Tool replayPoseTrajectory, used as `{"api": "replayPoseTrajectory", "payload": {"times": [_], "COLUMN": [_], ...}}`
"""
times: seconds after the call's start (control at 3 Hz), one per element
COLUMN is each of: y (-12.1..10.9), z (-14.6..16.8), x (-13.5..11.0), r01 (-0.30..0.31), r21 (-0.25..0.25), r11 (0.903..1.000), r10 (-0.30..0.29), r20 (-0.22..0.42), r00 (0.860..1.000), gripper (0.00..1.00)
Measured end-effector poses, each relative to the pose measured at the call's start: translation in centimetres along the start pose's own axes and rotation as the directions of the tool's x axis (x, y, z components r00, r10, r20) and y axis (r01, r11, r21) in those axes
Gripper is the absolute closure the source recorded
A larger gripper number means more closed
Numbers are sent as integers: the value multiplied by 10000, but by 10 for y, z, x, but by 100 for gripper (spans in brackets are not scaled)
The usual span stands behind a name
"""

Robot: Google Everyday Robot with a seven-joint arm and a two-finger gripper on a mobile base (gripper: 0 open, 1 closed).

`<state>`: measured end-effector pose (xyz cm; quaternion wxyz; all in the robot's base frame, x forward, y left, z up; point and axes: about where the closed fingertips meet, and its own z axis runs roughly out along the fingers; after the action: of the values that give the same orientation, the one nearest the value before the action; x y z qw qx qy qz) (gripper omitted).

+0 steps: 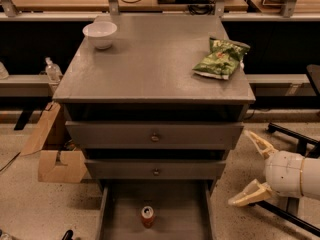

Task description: Pick coke can from bottom drawer and place on counter

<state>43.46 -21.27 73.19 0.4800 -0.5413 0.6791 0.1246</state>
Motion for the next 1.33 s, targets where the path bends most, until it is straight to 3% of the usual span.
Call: {"api": "replayPoseTrajectory", "payload": {"times": [0.33,0.67,1.0,1.33], "y": [12,43,89,132], "z": [21,63,136,200], "x": [16,44,97,137], "r01": [-258,-446,-134,-521], "r21": [-198,-329,-679,-1298], "r11": [9995,9985,9976,9902], "r10": [266,488,296,889], "r20": [445,1420,2438,2968], "r00": [9987,9887,9694,9508], "gripper": [0,0,0,0]}}
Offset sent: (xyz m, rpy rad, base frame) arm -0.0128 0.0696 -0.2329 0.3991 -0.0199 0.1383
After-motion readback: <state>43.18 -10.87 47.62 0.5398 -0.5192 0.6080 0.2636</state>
